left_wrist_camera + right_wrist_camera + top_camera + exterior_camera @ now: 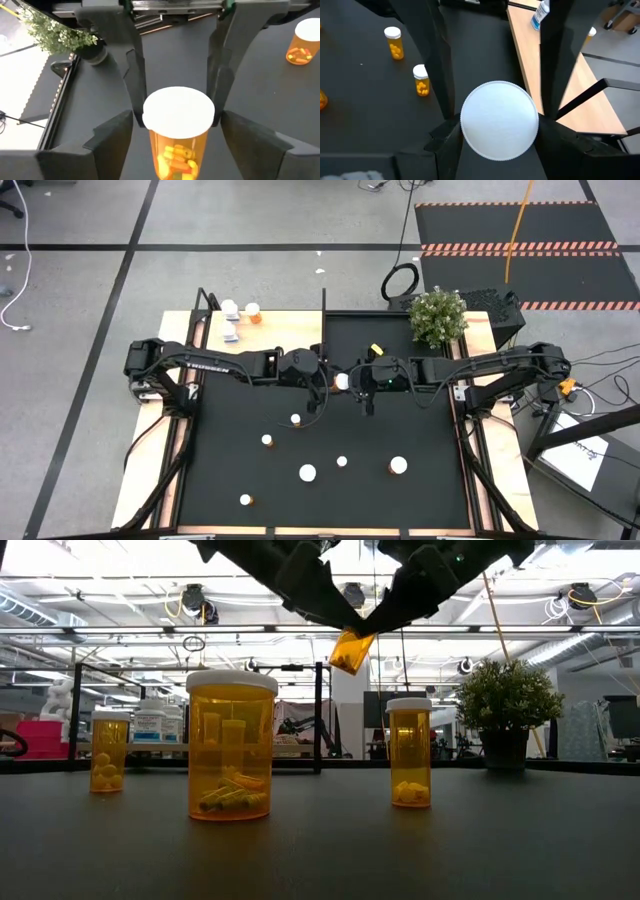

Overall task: Pick and place medicine bottles onto shelf by color
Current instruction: Put the large orange pill bottle aligned with the other large orange pill bottle on the shelf

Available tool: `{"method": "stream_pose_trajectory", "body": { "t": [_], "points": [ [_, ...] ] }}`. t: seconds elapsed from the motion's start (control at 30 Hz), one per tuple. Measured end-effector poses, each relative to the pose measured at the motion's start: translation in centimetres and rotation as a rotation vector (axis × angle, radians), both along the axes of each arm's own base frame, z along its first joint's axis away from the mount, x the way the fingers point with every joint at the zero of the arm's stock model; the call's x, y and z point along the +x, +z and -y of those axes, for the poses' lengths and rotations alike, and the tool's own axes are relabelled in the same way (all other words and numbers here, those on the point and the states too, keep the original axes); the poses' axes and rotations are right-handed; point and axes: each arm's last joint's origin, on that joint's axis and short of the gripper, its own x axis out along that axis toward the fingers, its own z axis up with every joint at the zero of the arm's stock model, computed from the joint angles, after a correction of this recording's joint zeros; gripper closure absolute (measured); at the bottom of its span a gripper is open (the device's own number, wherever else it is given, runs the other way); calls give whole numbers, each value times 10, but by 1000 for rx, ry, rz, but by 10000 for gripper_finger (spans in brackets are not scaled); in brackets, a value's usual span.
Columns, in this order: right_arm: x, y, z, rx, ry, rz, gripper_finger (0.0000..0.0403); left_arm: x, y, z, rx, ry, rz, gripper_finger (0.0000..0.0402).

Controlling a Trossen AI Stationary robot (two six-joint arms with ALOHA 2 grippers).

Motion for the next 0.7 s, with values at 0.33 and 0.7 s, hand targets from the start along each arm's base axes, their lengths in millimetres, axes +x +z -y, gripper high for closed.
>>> {"method": "stream_pose_trajectory", "body": {
  "t": [0.33, 0.7],
  "points": [
    [0, 0, 0, -4, 2, -2, 188, -1, 2, 0, 7, -4, 2, 163],
    [-1, 1, 0, -6, -2, 2, 188, -1, 2, 0, 31, -16, 0, 189]
  ]
}}
